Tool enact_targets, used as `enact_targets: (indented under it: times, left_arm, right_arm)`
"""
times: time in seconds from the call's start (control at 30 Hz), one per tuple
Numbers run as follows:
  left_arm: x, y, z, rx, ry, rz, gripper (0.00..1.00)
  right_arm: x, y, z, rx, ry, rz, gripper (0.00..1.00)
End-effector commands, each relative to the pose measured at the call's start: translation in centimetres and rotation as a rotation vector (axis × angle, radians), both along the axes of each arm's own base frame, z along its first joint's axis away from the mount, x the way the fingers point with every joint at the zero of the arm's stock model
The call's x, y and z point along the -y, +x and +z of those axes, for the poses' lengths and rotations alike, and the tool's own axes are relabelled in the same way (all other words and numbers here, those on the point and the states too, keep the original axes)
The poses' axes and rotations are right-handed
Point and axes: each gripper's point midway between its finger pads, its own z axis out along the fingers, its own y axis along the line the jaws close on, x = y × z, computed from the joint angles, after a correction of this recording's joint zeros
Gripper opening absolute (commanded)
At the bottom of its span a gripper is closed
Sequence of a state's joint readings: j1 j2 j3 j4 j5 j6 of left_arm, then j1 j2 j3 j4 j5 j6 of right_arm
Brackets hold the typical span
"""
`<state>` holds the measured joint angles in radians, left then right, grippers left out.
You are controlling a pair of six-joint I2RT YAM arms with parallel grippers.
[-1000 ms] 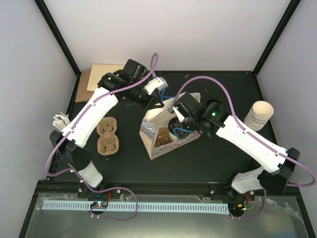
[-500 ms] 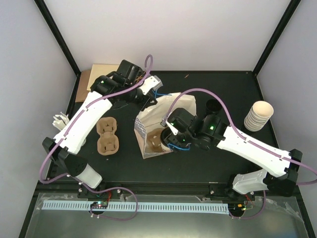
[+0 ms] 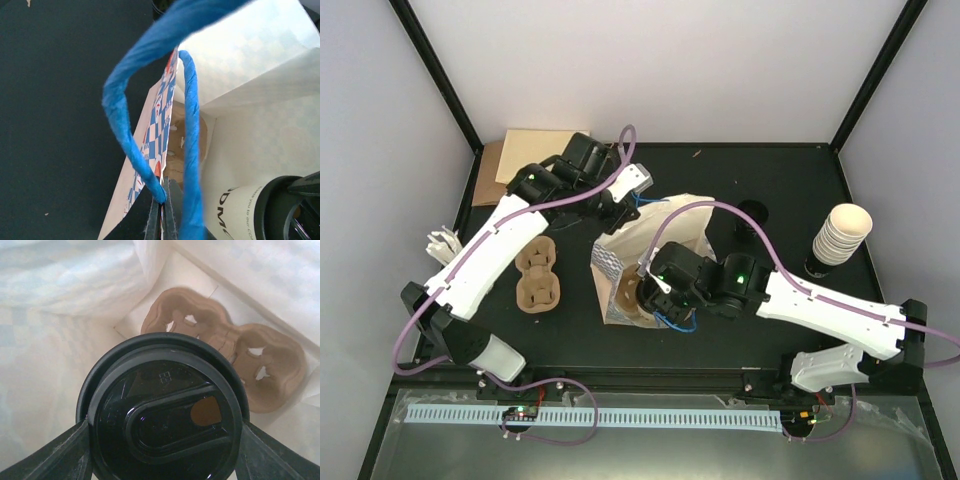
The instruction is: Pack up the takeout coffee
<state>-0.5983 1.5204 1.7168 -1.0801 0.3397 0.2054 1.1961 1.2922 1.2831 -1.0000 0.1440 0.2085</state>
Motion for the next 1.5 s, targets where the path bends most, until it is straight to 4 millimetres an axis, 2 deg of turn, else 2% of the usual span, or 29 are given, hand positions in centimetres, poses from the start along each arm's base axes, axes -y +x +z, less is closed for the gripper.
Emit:
enact_targets:
  times: [0.0, 0.2, 0.43, 0.7, 0.9, 1.07, 1.2, 1.27, 1.47]
  left_arm:
    - [0.0, -0.8, 0.8, 0.068, 0.015, -0.001, 0.01]
    - [0.2, -1.6, 1.4, 0.096, -0.003, -0.01, 0.02]
    - [0.2, -2.2, 3.0, 0.144, -0.026, -0.022, 0.01]
    - [-0.2, -2.6, 3.7, 0.17, -0.019, -0.02, 0.02]
    - [-1.0, -3.1, 4.0, 0.22, -0.014, -0.008, 0.02]
    - [-1.5, -3.7, 4.4, 0.25, -0.019, -0.017, 0.02]
    - [-1.4, -3.8, 3.8, 0.253, -0.005, -0.029, 0.01]
    - [-1.8, -4.4, 4.6, 0.279, -0.02, -0.03, 0.02]
    - [-2.4, -4.2, 4.4, 0.308, -0.001, -0.004, 0.02]
  right_arm:
    - [-0.1, 1.2, 1.9, 0.091, 0.064, -0.042, 0.53]
    - [0.4, 2.7, 3.6, 0.188, 0.084, -0.088, 0.53]
    - [0.3, 4.4, 4.1, 0.282, 0.025, -0.098, 0.5]
    - [-0.8, 4.4, 5.7, 0.376, 0.112, -0.01, 0.55]
    - [-0.6, 4.4, 4.7, 0.454, 0.051, 0.094, 0.57]
    - [-0.8, 5.1, 4.7, 0.501, -0.004, 0.125, 0.56]
    - [-1.2, 5.4, 4.7, 0.534, -0.048, 0.168, 0.57]
    - [-1.3, 5.5, 4.5, 0.547, -0.072, 0.187, 0.57]
    - [-1.4, 5.1, 2.9, 0.568, -0.133, 0.295, 0.56]
